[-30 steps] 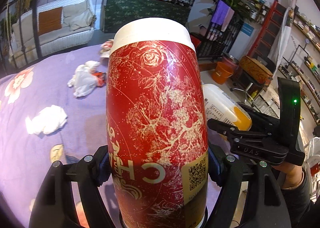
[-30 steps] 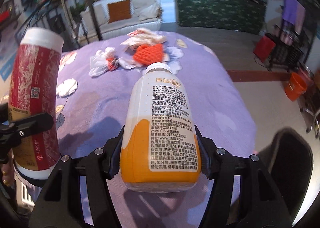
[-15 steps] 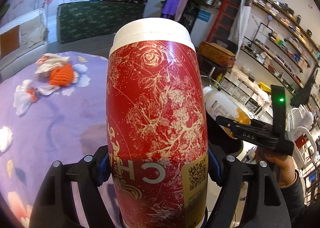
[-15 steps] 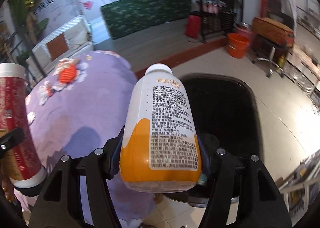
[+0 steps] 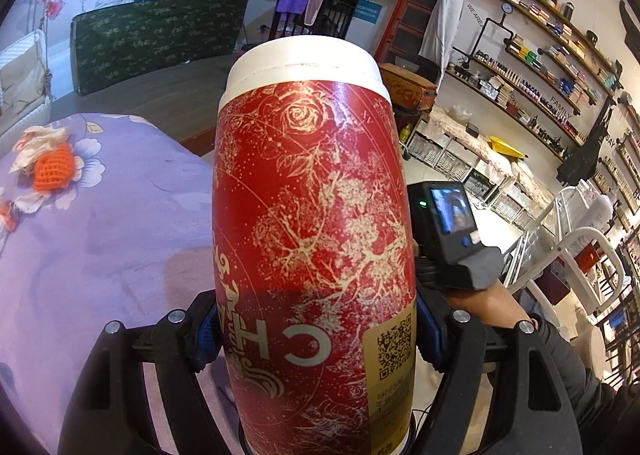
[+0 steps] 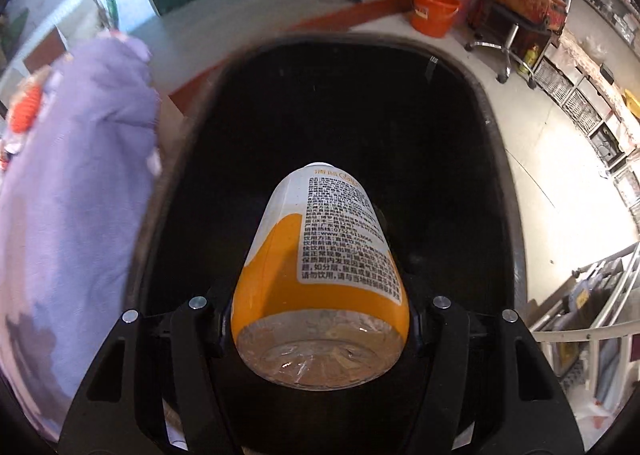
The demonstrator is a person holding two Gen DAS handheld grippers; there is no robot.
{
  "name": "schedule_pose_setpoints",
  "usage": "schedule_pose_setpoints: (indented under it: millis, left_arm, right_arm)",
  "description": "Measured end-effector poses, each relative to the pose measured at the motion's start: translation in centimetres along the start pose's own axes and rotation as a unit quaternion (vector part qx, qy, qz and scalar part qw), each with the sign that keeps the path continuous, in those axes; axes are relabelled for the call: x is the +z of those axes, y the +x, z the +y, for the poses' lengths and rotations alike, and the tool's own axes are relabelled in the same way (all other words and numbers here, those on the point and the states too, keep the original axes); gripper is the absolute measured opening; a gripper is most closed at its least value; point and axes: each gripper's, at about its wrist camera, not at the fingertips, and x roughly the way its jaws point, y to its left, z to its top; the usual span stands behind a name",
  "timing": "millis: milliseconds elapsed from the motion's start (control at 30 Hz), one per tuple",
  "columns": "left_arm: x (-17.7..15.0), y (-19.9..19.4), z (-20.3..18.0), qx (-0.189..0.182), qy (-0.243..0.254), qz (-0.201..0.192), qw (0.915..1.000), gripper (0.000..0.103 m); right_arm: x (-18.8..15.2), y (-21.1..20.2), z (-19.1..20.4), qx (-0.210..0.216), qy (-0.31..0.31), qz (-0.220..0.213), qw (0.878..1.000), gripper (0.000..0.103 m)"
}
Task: Collect trash
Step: 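Open the right tool to drop the bottle in the bin while the left tool drops the red cup in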
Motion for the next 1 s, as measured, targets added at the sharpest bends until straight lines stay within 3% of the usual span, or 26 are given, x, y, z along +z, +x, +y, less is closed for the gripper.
schedule_pose_setpoints:
  millis: [133,433,700,1000]
  left_arm:
    - [-0.1,1.1,-0.2,-0.01,-0.007,0.013,0.9998,0.074]
    - [0.3,2.9,-1.2,-0.021,-0.009,0.031,0.9993,0.074]
    - [1.8,6.2,-3.5,-0.032,0.008,0.051,0.9982,0.074]
    - [3.3,11.1,-6.6,-0.03,0.036,0.078,0.9958,0.074]
  right_arm:
    - [0.4,0.6,-0.4,0.002,0.022,0.004,1.0,0.073]
    - [-2.8,-3.9,-0.9,0.01,0.06,-0.069,0.996,0.074]
    - [-6.3,-10.7,-3.6,-0.013,0.124,-0.157,0.98,0.076]
    - [-8.2,-15.4,-7.0,-0.034,0.164,-0.213,0.963,0.078]
